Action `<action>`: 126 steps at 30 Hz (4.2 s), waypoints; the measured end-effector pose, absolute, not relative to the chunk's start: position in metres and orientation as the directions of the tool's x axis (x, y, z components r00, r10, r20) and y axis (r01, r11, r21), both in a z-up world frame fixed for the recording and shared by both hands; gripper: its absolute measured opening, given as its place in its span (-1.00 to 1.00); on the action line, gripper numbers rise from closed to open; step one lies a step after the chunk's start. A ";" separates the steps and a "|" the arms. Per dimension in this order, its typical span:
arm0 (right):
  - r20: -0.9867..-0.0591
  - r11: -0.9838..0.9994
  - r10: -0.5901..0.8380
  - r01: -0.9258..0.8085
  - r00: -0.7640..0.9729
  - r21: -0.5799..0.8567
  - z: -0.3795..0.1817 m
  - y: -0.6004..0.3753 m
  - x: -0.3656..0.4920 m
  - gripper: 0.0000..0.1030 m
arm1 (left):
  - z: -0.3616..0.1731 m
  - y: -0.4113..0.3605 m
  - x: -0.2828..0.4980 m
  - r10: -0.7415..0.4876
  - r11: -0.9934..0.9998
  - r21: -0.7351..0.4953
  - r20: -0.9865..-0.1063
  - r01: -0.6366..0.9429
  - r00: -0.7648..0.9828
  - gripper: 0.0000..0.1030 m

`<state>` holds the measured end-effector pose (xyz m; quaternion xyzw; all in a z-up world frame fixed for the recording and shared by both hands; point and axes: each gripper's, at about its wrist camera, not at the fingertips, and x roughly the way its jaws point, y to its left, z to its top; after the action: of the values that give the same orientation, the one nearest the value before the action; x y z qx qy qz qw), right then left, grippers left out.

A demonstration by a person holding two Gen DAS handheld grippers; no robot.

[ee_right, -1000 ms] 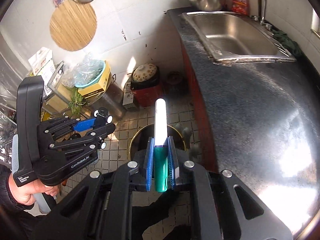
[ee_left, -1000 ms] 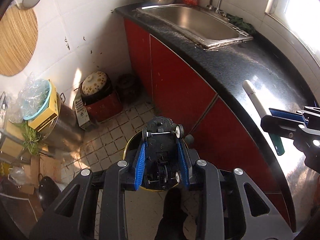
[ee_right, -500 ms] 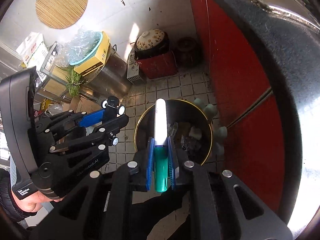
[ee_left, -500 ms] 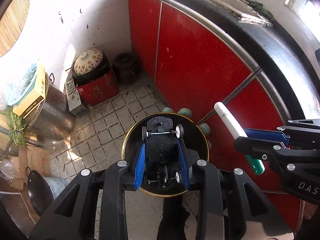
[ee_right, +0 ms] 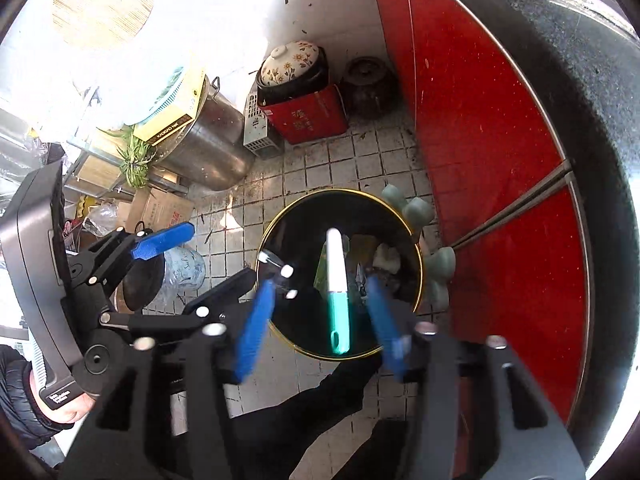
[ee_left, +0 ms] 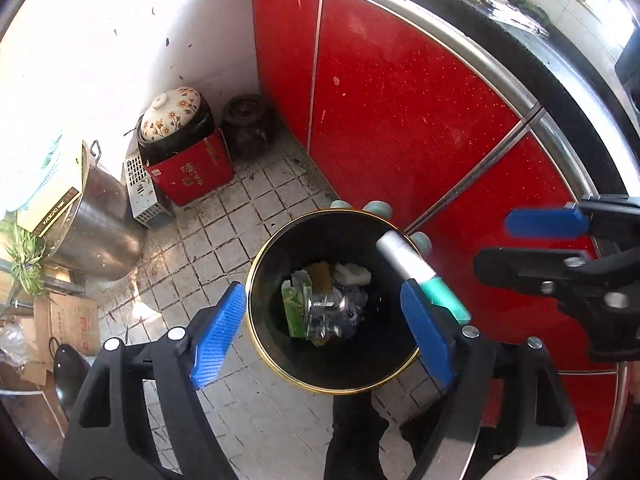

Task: Collect trash
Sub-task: 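Lower car and marker over the black bin and open both tools, then move both open tools back over the toothpaste tube and red lid, then grasp the red lid with left tool while right tool grasps blue toothpaste tube, then lift the red lid and toothpaste tube and carry them toward the bin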

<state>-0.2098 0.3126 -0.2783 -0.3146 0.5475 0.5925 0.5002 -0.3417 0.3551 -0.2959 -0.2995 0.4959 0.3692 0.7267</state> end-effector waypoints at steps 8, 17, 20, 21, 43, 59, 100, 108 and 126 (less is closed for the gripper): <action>-0.910 0.077 0.263 -0.933 -0.321 0.351 -0.258 0.312 -0.209 0.32 | -0.287 0.345 -0.345 0.250 0.544 -0.048 -0.944 -0.838 0.217 0.50; -0.865 0.151 0.436 -0.928 -0.246 0.340 -0.175 0.255 -0.168 0.40 | -0.223 0.318 -0.317 0.337 0.621 -0.011 -0.899 -0.784 0.280 0.56; -0.852 0.230 0.504 -0.928 -0.143 0.292 -0.139 0.215 -0.133 0.40 | -0.189 0.299 -0.285 0.335 0.689 -0.029 -0.873 -0.724 0.353 0.59; -0.847 0.264 0.521 -0.924 -0.105 0.276 -0.128 0.199 -0.119 0.40 | -0.178 0.293 -0.274 0.329 0.716 -0.035 -0.864 -0.697 0.382 0.62; -0.802 0.915 0.285 -0.399 0.526 0.063 -0.031 -0.198 0.034 0.65 | -0.076 0.002 -0.008 -0.139 0.989 -0.082 -0.797 0.122 0.588 0.87; -0.820 0.892 0.338 -0.435 0.463 0.122 -0.049 -0.194 0.077 0.65 | -0.097 -0.005 0.037 -0.114 0.990 -0.048 -0.827 0.132 0.550 0.87; -0.903 0.749 0.379 -0.641 0.202 0.171 -0.181 -0.128 0.314 0.03 | -0.230 -0.016 0.306 -0.279 0.878 0.001 -0.811 0.478 0.514 0.63; -0.895 0.785 0.368 -0.600 0.251 0.155 -0.159 -0.152 0.296 0.03 | -0.225 -0.024 0.309 -0.244 0.892 0.025 -0.813 0.451 0.529 -0.06; -0.854 0.794 0.382 -0.598 0.352 0.108 -0.102 -0.159 0.171 0.03 | -0.138 -0.013 0.175 -0.123 0.960 0.058 -0.788 0.273 0.603 -0.06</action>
<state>0.1706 -0.1594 -0.1025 -0.1119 0.4831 0.3008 0.8146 0.1754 -0.0130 -0.1379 0.0865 0.4312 -0.1111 0.8912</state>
